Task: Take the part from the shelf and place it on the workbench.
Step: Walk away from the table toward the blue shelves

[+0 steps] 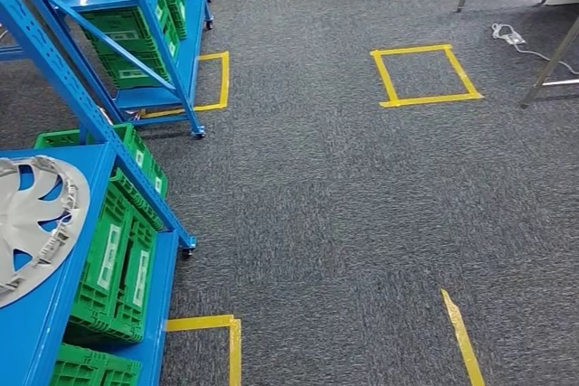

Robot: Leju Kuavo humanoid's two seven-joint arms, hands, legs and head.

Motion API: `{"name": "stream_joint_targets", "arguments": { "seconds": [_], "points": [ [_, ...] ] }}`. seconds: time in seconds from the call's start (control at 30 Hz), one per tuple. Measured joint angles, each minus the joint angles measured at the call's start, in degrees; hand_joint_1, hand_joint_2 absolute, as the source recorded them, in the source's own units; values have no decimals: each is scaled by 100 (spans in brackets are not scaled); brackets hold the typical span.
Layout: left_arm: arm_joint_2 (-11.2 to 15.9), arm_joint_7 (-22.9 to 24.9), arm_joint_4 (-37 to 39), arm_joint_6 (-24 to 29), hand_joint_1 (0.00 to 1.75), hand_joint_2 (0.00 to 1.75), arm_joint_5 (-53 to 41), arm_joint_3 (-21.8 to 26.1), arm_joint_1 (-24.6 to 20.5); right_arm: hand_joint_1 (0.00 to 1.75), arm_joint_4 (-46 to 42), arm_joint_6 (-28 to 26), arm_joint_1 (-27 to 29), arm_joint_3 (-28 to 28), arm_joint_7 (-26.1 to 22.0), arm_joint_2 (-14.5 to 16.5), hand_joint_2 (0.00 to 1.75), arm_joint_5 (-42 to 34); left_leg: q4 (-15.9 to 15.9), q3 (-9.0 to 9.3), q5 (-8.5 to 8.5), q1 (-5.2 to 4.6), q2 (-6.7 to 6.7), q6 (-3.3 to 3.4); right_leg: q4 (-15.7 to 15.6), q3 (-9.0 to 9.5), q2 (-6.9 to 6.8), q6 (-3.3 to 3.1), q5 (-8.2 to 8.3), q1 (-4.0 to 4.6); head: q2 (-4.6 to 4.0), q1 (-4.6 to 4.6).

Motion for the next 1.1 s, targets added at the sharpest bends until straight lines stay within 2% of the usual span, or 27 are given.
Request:
{"name": "stream_joint_targets", "arguments": {
  "seconds": [0.07, 0.1, 0.13, 0.17, 0.23, 0.27, 0.3, 0.33, 0.4, 0.53, 0.7, 0.87, 1.1],
  "points": [
    [0, -4, 7, 0, 0, 0, -1, 1, -5, 0, -1, -1, 4, -7, 0, 0, 0, 1, 774, -384, -322, 1, 62, -6, 0, 2, -129, -39, -22, 27, 0, -5],
    [0, -4, 10, 0, 0, 0, -1, 4, -2, 0, -1, -2, 5, -10, 0, 0, 0, 1, 1017, -513, -367, 1, 69, 4, 0, 9, -195, -55, -35, 41, 0, -4],
    [0, -4, 14, 0, 0, 0, -1, 7, 1, 0, -1, -2, 3, -13, 0, 0, 0, 1, 1039, -537, -288, -2, 74, 23, 0, 23, -255, -66, -50, 53, 0, -4],
    [0, -4, 16, 0, 0, 0, -1, 9, 4, 0, -1, -2, -1, -15, 0, 0, 0, 1, 829, -449, -102, -11, 94, 50, 0, 48, -314, -70, -68, 62, 0, -3],
    [2, -4, 18, 0, 0, 0, -1, 10, 1, 0, -1, -2, -7, -16, 0, 1, 0, 1, 87, -99, 317, -59, 289, 124, -3, 92, -413, -57, -119, 74, 0, -2],
    [3, -5, 18, 0, 0, 0, -1, 7, -3, 0, -2, -1, -10, -17, 0, 1, 0, 2, -238, 56, 417, -92, 401, 156, -2, 98, -453, -39, -145, 82, 0, -3],
    [5, -8, 17, 0, 0, 0, -1, 5, -7, 0, -2, -1, -13, -18, 0, 2, 0, 2, -429, 145, 441, -123, 494, 176, -2, 94, -488, -21, -165, 90, 0, -1],
    [7, -10, 17, 0, 0, 0, -1, 3, -10, 0, -2, 1, -17, -19, 1, 3, 0, 3, -499, 176, 404, -146, 531, 184, -4, 83, -522, -5, -178, 97, 0, 4],
    [4, -13, 17, 0, 0, 0, 1, 6, 4, 0, -6, 13, -27, -25, 2, 7, 0, 14, -551, 183, 397, -161, 487, 190, -24, 99, -582, 15, -186, 94, 0, 3],
    [-10, -15, 17, -3, 0, 0, 8, 10, 32, 0, -15, 62, -55, -69, 12, 13, 0, 67, -640, 215, 442, -159, 423, 140, -95, 153, -598, -184, -167, 99, 0, 21],
    [-13, -15, 19, -11, 0, 0, 9, 5, 17, 0, -16, 96, -64, -121, 20, 14, 0, 71, -633, 219, 408, -171, 429, 193, -154, 195, -574, -126, -136, 94, 0, 18],
    [-13, -31, 20, -10, 0, 0, -10, 4, 16, 0, -16, 102, -65, -202, 26, 15, 0, 69, -630, 222, 396, -172, 431, 215, -196, 204, -572, 8, -127, 83, 0, 18],
    [-9, -139, 20, -84, 0, 0, -143, 4, 16, 0, -16, 128, -58, -330, 9, 16, 0, 129, -629, 232, 400, -170, 432, 223, -199, 208, -572, 41, -122, 84, 0, 15]
  ]
}}
